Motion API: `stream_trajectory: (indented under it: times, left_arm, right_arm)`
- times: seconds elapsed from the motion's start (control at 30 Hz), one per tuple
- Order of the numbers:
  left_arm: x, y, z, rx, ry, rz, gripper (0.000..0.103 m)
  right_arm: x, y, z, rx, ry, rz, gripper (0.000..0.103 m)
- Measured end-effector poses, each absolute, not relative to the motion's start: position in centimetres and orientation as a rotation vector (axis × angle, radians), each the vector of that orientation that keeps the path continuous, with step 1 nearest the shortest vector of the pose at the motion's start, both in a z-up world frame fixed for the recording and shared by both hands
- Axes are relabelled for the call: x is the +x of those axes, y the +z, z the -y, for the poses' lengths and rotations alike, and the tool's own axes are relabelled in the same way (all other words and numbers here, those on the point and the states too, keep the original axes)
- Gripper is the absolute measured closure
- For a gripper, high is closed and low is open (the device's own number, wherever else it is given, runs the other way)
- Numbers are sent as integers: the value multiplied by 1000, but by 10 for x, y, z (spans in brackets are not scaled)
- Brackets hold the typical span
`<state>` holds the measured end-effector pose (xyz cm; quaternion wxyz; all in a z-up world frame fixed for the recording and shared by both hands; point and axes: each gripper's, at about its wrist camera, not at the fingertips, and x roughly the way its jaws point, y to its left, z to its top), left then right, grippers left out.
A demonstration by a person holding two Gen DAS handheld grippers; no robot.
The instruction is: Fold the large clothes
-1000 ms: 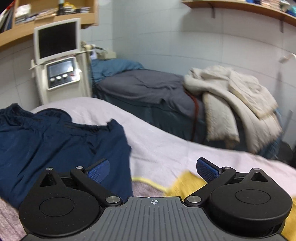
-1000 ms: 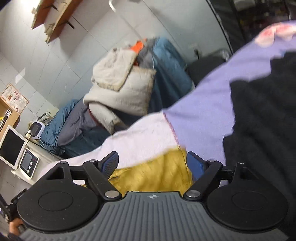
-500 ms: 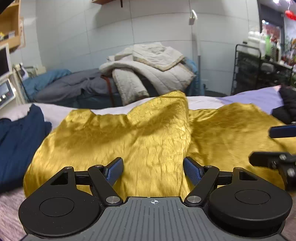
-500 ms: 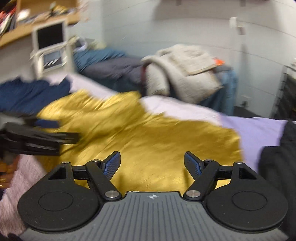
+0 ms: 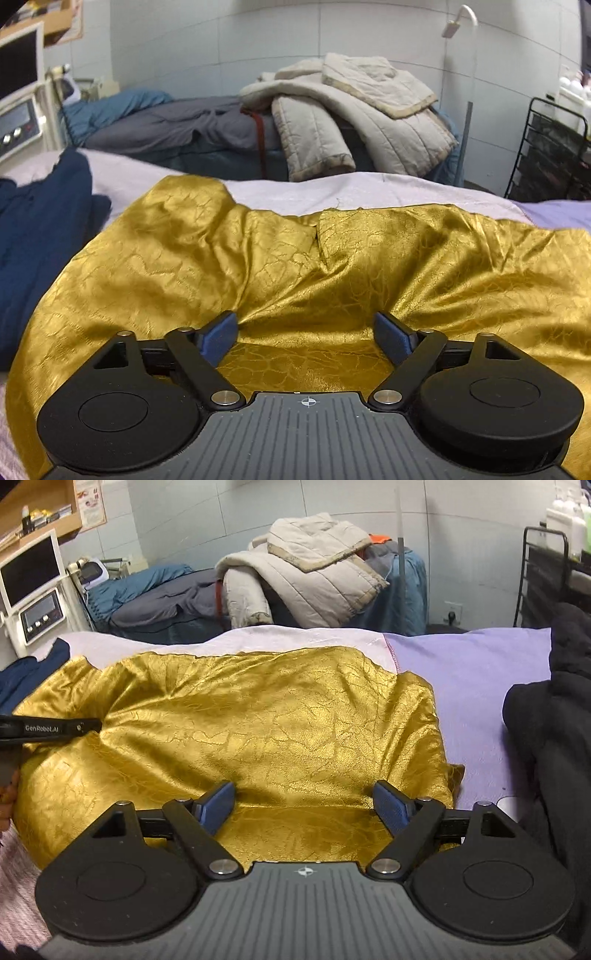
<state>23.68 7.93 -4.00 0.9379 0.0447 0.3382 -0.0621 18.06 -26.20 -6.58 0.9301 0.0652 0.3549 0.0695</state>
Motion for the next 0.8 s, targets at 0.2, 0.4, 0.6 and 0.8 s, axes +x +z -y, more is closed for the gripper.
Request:
stream_trajectory:
  times: [0.2, 0.4, 0.6, 0.8]
  left_arm:
    - [228, -42, -70, 141, -137, -670, 0]
    - [187, 0, -96, 93, -123, -614, 0]
    - [138, 16, -173, -41, -26, -636, 0]
    - [90, 6, -256, -234, 84, -680, 0]
  right_arm:
    - [181, -71, 258, 128, 115, -721, 11]
    - [157, -37, 256, 155, 95, -661, 13]
    - [106, -12, 259, 230, 105, -618, 9]
    - [54, -19, 272, 323, 73, -643, 9]
